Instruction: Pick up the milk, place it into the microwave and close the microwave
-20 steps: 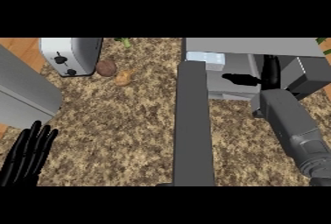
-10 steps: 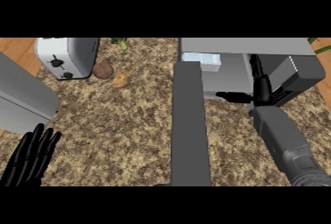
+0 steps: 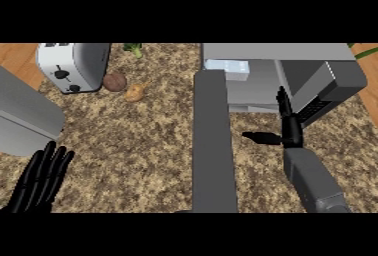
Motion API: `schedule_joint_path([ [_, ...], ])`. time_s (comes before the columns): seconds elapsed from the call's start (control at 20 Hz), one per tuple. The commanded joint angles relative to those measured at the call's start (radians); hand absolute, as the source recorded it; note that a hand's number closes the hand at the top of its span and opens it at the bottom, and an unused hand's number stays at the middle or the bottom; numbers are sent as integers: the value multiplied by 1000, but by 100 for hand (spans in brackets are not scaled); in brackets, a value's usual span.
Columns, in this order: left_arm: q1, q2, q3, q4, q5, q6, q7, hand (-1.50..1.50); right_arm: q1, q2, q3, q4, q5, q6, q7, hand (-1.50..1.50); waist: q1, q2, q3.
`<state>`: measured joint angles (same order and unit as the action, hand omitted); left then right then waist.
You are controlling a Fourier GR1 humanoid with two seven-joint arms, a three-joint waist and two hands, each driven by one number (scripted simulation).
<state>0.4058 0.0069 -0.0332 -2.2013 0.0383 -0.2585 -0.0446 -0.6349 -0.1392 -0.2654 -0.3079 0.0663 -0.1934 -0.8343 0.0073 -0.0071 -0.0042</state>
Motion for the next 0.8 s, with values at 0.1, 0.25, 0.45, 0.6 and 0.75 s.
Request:
schedule_joint_path([
  [0.1,48,23,-38,-52,22,-44,21,-150,156,28,-8,-64,-53,117,-64,-150,-5,4,4],
  [0.25,-18,28,-59,29,5,-67,-16,-150,234,57,13,-139,-59,100,-56,-150,-13,3,3],
  [0.45,-22,84,-67,87,69,-159,2,-150,355,59,29,-169,-80,265,-146,-150,-22,3,3],
  [0.6,-42,85,-117,94,-28,-158,-21,150,448,87,70,-264,-78,289,-124,-150,-23,0,2],
  [0.75,-45,25,-221,73,-135,-102,-17,150,543,77,92,-393,-94,317,-121,-150,-18,2,3],
])
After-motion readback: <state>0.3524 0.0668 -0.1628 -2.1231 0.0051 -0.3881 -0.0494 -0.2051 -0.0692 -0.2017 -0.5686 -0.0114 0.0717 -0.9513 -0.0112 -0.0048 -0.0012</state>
